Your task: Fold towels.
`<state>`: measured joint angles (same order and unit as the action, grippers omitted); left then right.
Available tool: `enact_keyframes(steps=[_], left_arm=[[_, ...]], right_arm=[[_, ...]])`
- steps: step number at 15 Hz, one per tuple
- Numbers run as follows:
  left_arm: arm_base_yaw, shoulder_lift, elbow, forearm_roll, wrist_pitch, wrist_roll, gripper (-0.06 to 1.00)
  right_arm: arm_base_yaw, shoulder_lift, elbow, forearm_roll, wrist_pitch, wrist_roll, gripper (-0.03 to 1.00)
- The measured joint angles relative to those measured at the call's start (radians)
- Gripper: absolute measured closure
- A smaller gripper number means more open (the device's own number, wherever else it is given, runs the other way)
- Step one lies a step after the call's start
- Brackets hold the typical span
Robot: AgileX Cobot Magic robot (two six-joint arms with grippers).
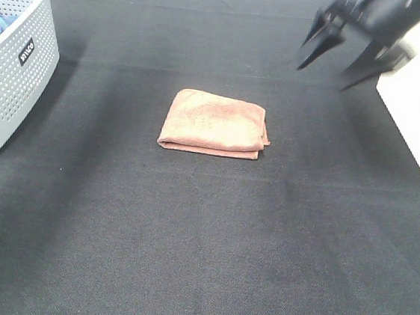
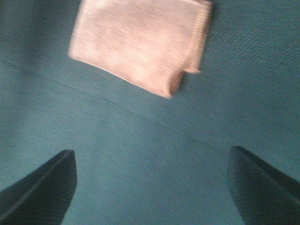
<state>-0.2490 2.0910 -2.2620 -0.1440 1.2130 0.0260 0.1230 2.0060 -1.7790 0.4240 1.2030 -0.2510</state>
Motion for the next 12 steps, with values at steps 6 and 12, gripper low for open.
enact_keyframes(steps=[6, 12], left_arm=[[-0.024, -0.536, 0.664, 0.116, -0.006, -0.092, 0.4], [-0.024, -1.127, 1.321, 0.125, -0.127, -0.113, 0.4]], right_arm=[[0.133, -0.301, 0.15, -0.265, 0.01, 0.196, 0.15], [0.134, -0.756, 0.748, -0.295, -0.051, 0.203, 0.15]])
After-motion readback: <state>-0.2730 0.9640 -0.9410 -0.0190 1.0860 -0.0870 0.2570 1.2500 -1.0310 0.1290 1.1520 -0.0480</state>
